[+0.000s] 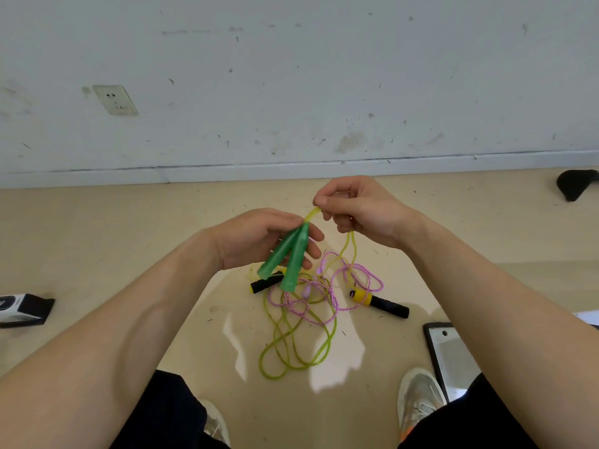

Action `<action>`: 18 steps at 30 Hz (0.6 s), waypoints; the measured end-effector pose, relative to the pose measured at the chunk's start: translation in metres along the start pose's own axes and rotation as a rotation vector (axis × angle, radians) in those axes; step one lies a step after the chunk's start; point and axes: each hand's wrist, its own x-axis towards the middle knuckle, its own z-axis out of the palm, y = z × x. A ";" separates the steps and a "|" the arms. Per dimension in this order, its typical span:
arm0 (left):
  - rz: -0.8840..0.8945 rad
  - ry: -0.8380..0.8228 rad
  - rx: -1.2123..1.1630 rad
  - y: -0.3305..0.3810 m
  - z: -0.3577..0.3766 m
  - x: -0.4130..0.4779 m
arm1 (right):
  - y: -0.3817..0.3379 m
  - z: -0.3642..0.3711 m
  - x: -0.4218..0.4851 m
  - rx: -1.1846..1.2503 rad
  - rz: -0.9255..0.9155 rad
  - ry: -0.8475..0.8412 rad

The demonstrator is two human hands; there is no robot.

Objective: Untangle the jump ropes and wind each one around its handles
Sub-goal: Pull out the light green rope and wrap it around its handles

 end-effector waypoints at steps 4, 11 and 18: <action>0.035 0.060 -0.075 0.001 0.005 0.004 | -0.003 0.007 0.000 -0.147 -0.053 -0.002; 0.000 0.067 -0.080 -0.008 0.011 0.009 | -0.005 0.006 -0.001 -0.426 -0.065 -0.058; 0.027 0.085 -0.008 -0.014 0.013 0.011 | -0.016 -0.007 -0.005 -0.481 0.041 -0.151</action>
